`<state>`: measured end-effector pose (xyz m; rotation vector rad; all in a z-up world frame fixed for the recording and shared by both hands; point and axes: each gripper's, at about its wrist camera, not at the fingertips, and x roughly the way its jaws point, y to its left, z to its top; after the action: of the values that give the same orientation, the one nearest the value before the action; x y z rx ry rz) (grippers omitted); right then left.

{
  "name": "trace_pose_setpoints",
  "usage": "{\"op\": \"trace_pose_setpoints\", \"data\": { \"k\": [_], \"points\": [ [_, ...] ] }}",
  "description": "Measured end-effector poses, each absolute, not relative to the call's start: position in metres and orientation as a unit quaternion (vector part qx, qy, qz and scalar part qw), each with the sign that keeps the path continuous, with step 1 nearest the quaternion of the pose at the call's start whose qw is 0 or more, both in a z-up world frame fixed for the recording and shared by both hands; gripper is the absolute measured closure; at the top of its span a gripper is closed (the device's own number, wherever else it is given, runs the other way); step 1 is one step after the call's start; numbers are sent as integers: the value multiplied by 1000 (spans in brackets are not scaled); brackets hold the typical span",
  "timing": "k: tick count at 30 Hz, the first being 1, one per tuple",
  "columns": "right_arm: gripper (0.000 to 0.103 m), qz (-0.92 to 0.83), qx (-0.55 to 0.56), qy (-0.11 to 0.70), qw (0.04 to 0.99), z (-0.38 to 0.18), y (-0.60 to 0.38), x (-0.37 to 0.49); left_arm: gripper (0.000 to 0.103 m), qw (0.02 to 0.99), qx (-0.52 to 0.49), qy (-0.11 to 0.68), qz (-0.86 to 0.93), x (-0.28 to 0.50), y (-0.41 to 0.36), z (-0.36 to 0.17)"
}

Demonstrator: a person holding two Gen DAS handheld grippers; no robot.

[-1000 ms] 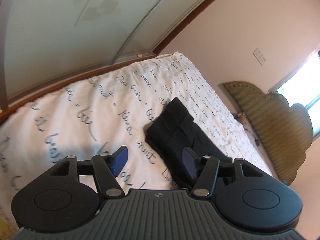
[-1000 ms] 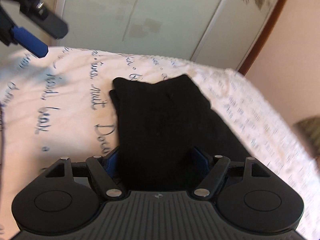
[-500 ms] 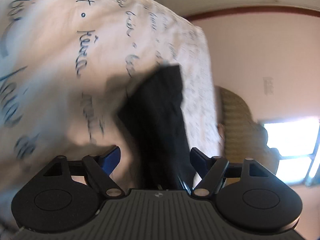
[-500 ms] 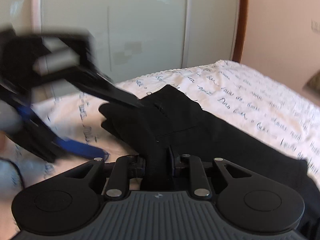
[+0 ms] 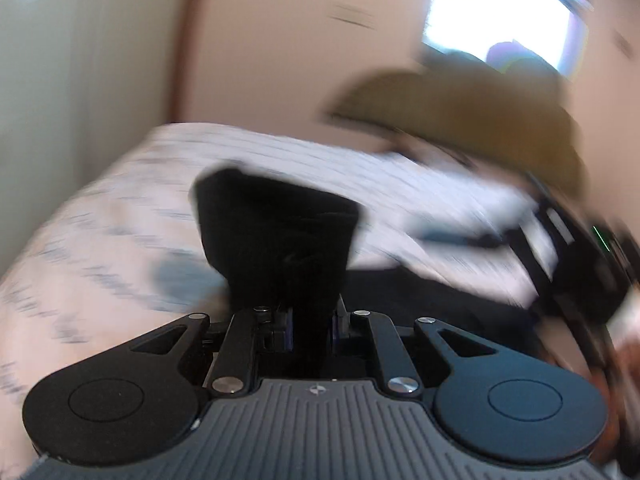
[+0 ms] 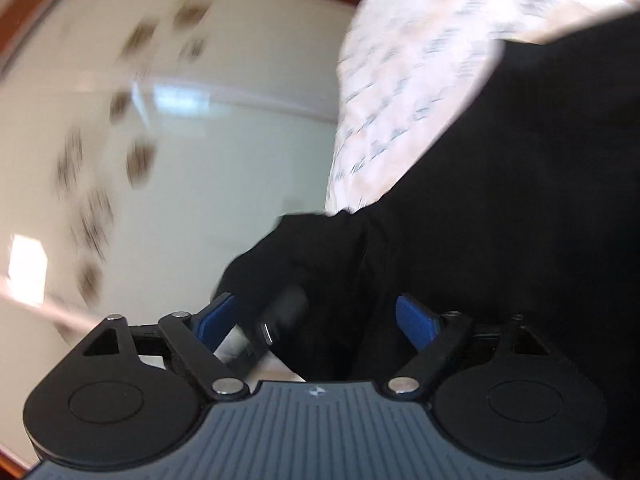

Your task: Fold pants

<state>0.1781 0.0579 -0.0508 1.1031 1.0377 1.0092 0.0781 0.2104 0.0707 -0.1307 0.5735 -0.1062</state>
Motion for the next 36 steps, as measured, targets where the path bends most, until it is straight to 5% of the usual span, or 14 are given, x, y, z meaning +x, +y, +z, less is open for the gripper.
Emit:
{"op": "trace_pose_setpoints", "data": {
  "k": [5, 15, 17, 18, 19, 27, 36],
  "points": [
    [1, 413, 482, 467, 616, -61, 45, 185, 74, 937, -62, 319, -129, 77, 176, 35],
    [6, 413, 401, 489, 655, -57, 60, 186, 58, 937, -137, 301, -111, 6, 230, 53],
    [34, 407, 368, 485, 681, -55, 64, 181, 45, 938, -143, 304, -86, -6, 236, 53],
    [73, 399, 344, 491, 694, -55, 67, 179, 43, 938, -147, 304, -72, -11, 238, 54],
    [80, 392, 330, 497, 700, -57, 70, 177, 41, 938, -153, 306, -61, -13, 240, 52],
    [85, 432, 342, 444, 707, -19, 23, 167, 38, 944, -153, 278, -95, -19, 221, 79],
    [85, 354, 254, 455, 777, 0, -150, 161, 35, 924, -153, 276, -214, 39, 150, 72]
  ]
}}
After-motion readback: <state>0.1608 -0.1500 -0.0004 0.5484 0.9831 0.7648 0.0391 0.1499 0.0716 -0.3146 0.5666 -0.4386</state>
